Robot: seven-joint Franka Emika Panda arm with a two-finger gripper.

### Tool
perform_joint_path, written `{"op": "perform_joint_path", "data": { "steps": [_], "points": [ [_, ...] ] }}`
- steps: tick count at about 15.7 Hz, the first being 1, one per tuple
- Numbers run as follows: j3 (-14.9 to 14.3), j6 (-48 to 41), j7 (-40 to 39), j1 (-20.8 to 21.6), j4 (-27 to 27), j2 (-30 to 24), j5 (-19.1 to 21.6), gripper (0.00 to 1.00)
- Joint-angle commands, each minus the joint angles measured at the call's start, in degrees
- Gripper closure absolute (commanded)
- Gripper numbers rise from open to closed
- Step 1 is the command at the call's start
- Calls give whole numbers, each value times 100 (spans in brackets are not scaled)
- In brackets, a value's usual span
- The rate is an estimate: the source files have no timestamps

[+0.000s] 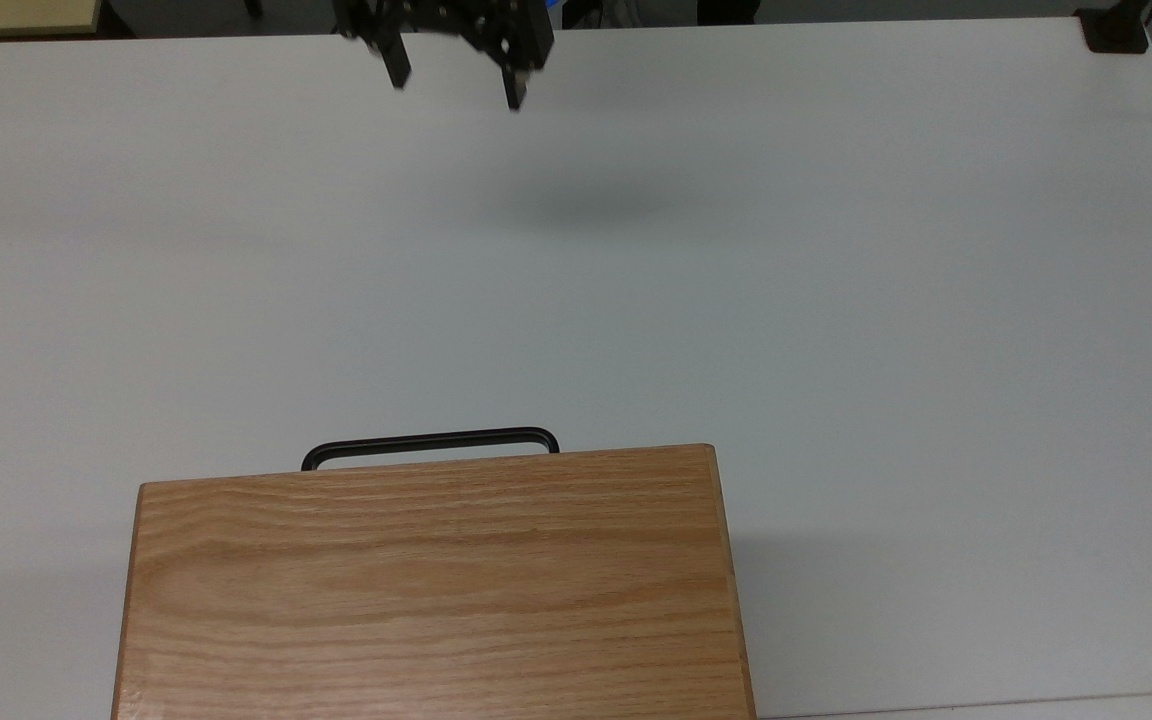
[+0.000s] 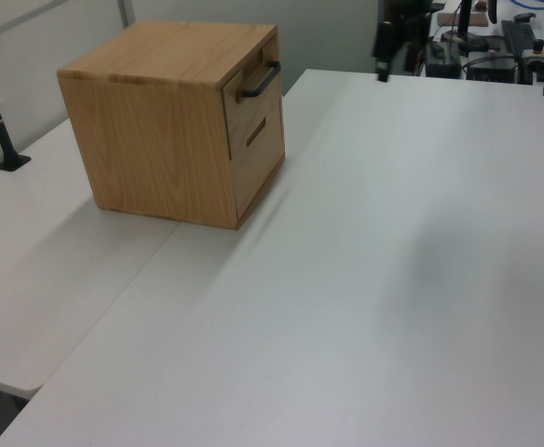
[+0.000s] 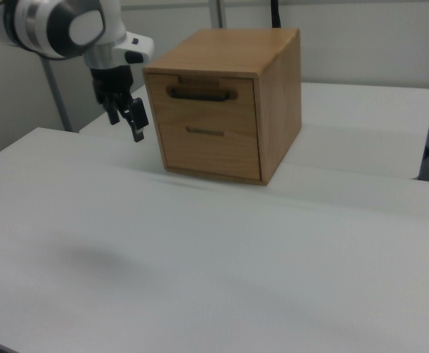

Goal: Open the drawer by sliding it
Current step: 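Lower the gripper down onto the black handle of the upper drawer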

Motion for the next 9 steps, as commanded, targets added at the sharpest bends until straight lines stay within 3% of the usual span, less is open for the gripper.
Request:
{"op": "perform_joint_path", "data": {
  "steps": [1,5,9],
  "points": [
    [-35,1442,1840,-68,56,445,502,0],
    [-27,2858,3636,-113,56,735,732,3],
    [17,4133,4965,-51,56,1131,636,5]
  ]
}}
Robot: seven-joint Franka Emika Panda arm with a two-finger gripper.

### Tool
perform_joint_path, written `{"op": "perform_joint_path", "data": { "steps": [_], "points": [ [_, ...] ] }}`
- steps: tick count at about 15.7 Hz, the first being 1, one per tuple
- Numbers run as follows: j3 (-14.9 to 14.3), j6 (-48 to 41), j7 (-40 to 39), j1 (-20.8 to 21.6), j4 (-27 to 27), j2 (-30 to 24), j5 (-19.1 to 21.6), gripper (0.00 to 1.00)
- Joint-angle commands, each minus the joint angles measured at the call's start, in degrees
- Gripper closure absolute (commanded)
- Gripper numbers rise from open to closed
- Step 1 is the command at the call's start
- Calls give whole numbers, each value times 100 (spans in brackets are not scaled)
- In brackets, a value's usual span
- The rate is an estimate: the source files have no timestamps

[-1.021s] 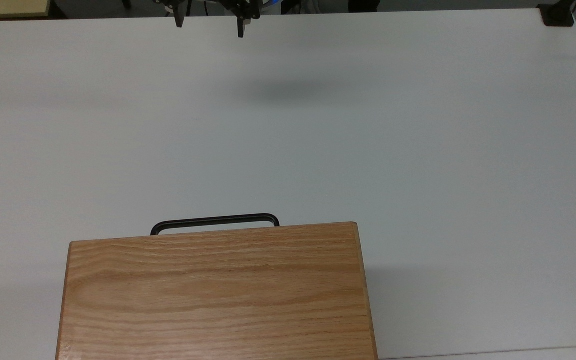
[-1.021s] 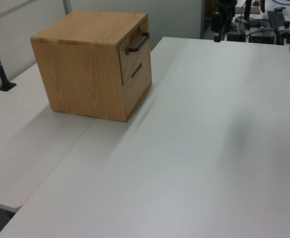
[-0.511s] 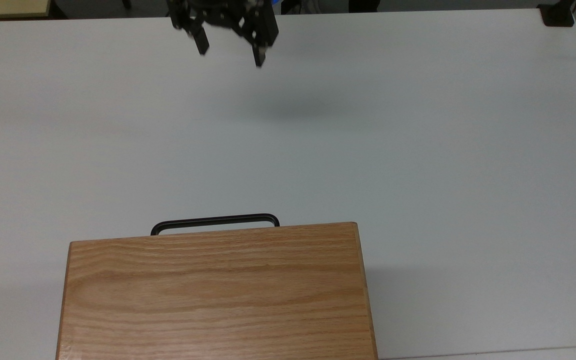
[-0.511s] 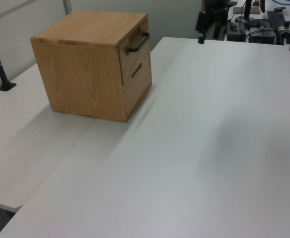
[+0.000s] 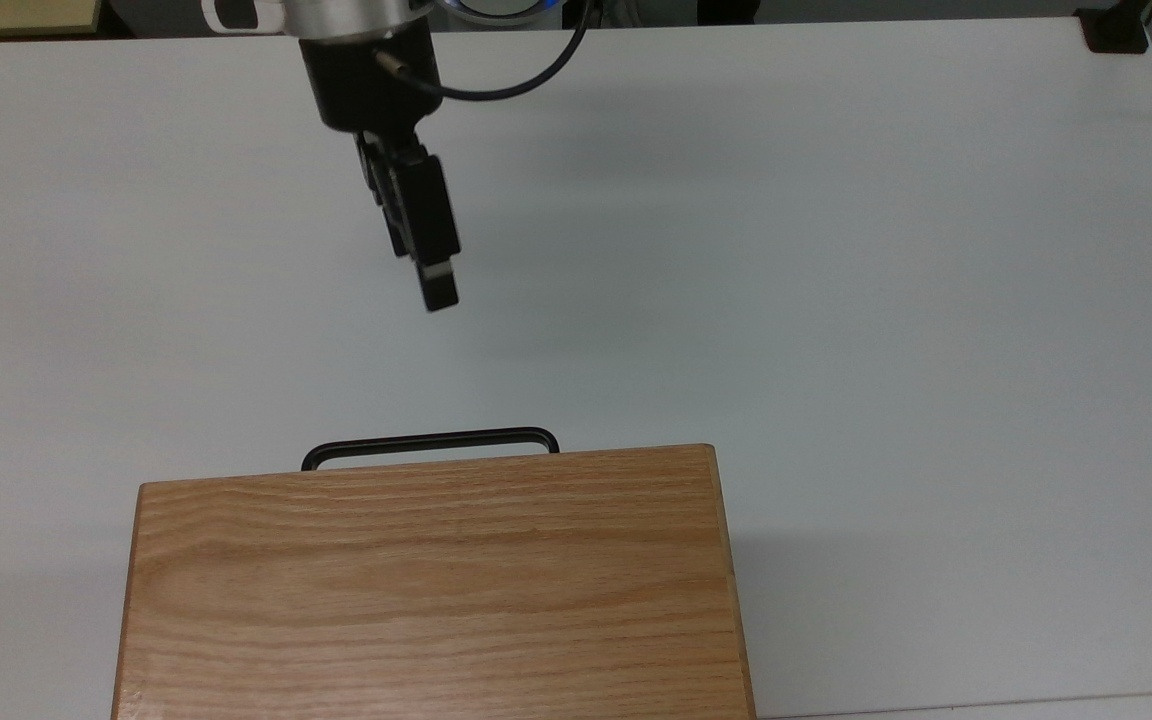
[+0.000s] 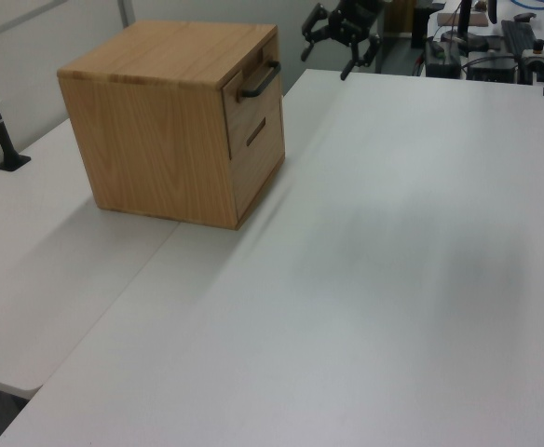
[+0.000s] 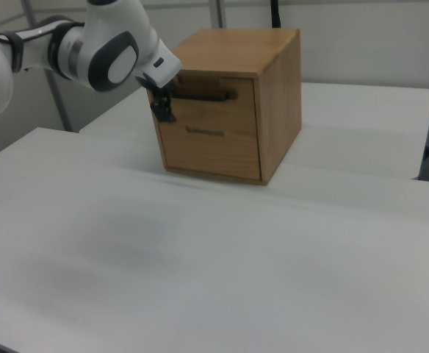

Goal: Open the drawer by sliding it
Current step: 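Lower the gripper down onto the black handle of the upper drawer, then close the gripper around the black drawer handle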

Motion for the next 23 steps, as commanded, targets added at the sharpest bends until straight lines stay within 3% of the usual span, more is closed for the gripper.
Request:
{"op": "perform_joint_path", "data": {
  "steps": [1,3,4,9,11,16,23],
  "points": [
    [27,880,986,106,70,391,-9,7],
    [27,1179,1031,202,376,654,-44,12],
    [10,1259,1101,211,491,804,-53,20],
    [-43,1865,1707,229,905,1279,-561,23],
    [-43,2023,1778,264,932,1402,-878,35],
    [-122,2253,1840,264,984,1526,-1160,71],
    [-113,2226,1778,264,836,1456,-1292,87]
  ]
}}
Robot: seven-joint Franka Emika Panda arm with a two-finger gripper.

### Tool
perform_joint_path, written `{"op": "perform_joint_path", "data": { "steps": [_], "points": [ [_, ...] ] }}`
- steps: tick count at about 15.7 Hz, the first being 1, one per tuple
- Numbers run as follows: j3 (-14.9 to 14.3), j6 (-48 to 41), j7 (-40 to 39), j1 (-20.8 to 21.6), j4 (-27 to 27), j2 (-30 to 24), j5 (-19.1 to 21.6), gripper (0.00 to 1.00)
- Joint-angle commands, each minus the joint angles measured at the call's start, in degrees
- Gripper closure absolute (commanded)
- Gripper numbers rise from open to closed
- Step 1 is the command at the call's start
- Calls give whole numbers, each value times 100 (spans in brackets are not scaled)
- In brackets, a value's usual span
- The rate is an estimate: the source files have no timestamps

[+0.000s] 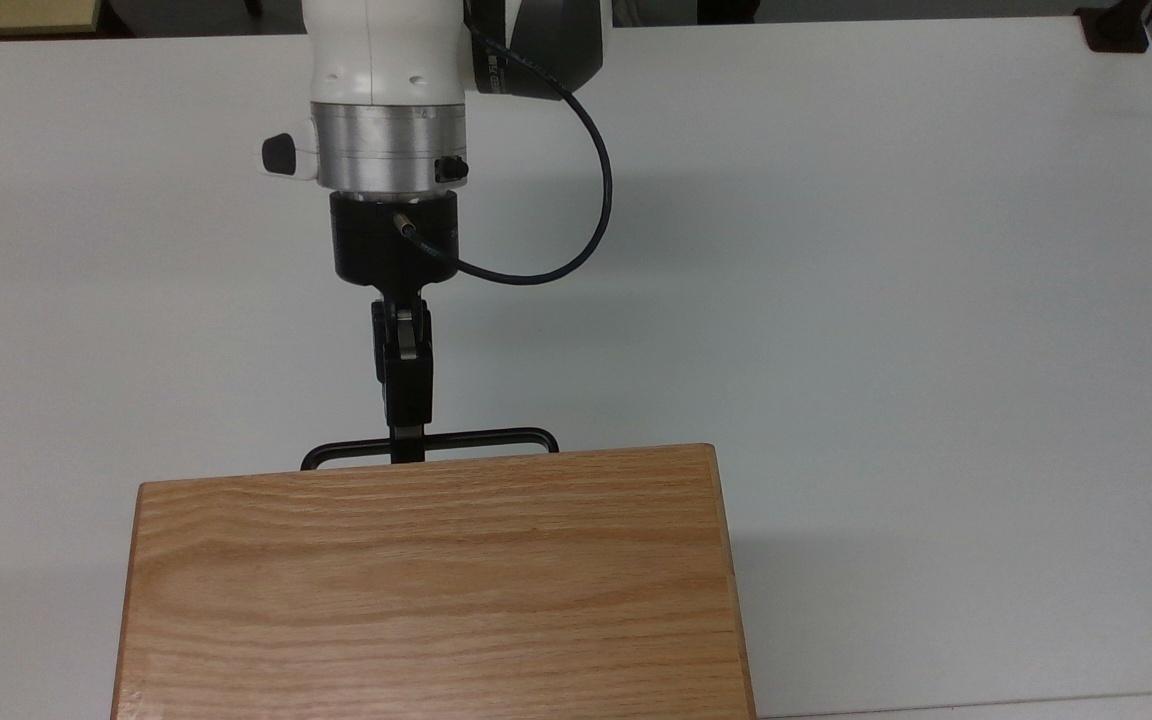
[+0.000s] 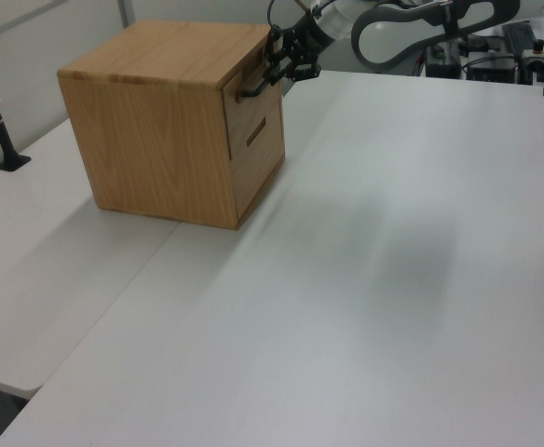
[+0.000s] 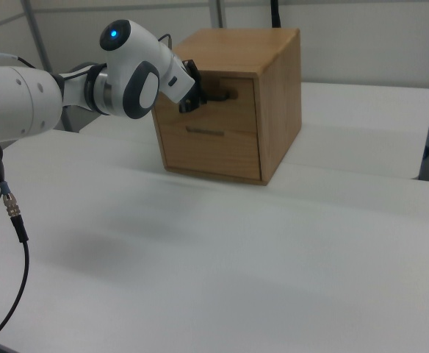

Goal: Open the drawer by sliding it
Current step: 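Close the gripper around the black drawer handle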

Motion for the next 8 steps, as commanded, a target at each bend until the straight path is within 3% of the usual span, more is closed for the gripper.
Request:
{"op": "perform_joint_path", "data": {
  "steps": [1,8],
  "points": [
    [-92,72,60,98,-110,-101,-154,88],
    [-83,29,-291,62,-1347,-1190,-84,89]
  ]
}}
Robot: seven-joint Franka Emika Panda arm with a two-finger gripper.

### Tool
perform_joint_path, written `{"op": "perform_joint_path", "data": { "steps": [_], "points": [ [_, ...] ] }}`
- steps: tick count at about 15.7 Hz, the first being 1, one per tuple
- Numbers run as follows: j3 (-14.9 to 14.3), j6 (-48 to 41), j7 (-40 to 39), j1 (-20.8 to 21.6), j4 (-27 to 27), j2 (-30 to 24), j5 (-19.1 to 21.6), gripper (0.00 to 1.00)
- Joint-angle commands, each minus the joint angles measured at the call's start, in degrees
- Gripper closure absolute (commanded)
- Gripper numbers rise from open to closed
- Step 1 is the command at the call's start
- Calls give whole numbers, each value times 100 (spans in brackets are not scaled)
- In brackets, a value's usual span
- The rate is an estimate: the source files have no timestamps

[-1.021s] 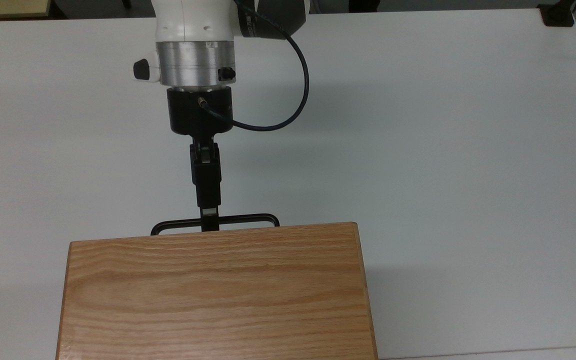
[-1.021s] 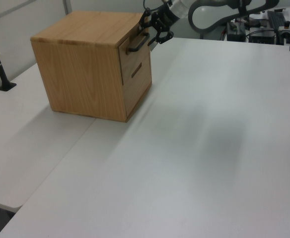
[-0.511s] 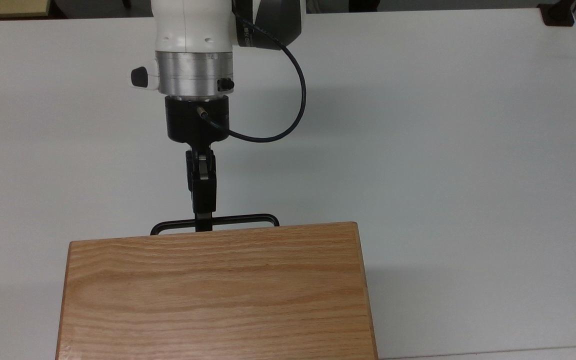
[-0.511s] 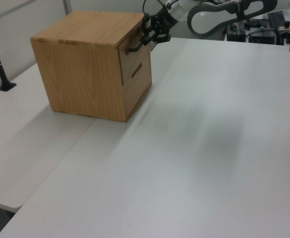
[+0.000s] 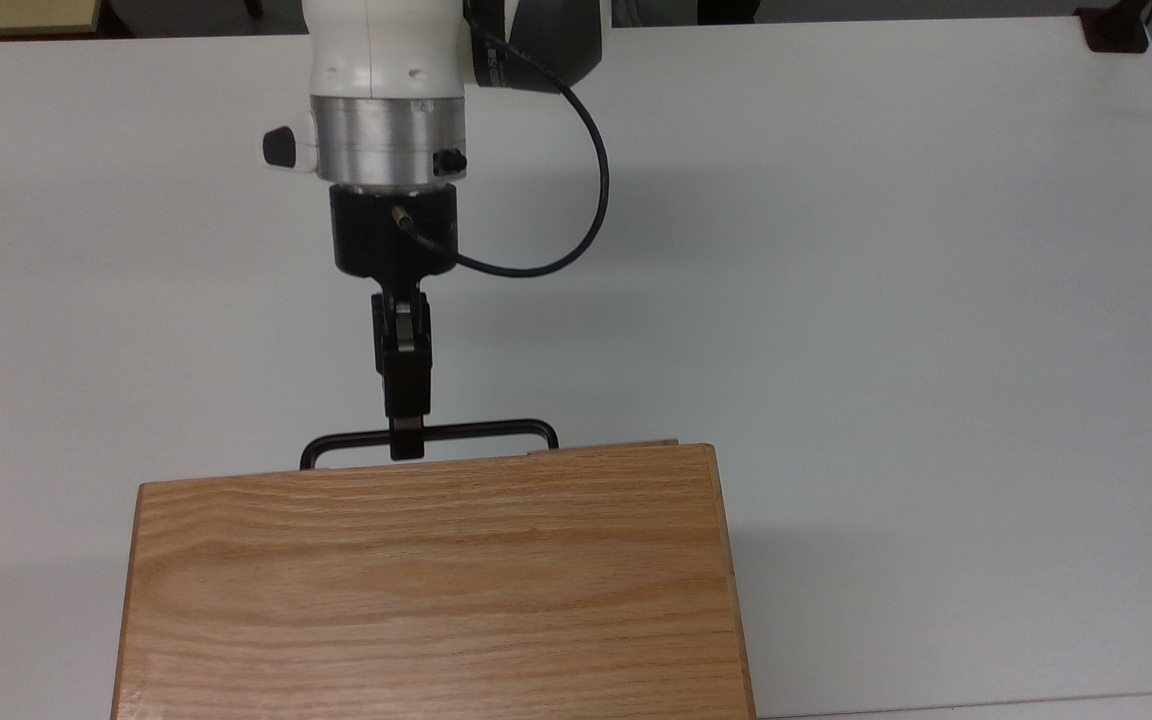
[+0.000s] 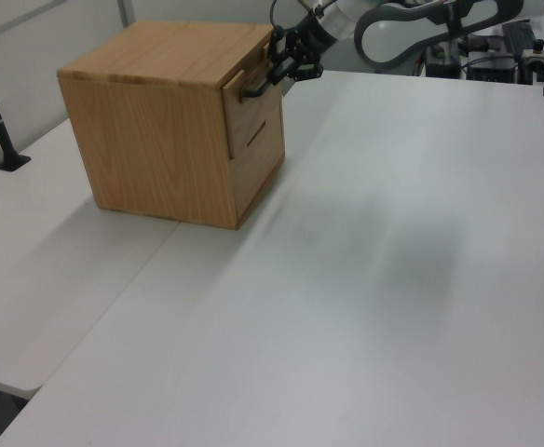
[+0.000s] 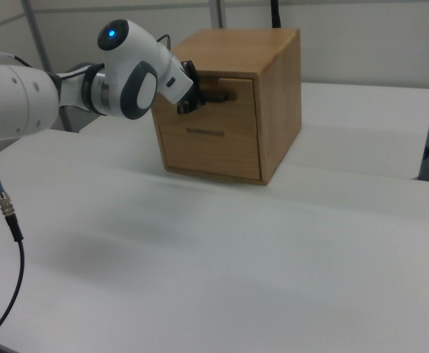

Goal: Open the drawer by sliding it
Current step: 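Close the gripper around the black drawer handle, then pull the handle straight out, sliding the upper drawer open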

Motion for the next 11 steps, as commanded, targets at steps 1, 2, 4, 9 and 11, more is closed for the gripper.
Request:
{"op": "perform_joint_path", "data": {
  "steps": [1,2,4,9,11],
  "points": [
    [-80,-24,-439,67,-1302,-1162,-48,89],
    [-80,-77,-501,67,-1496,-1329,-30,89],
    [-80,-209,-642,76,-1856,-1672,48,89],
    [-80,-1016,-1782,41,-2209,-2314,1092,89],
    [-115,-1473,-2214,-11,-2209,-2482,1454,89]
  ]
}}
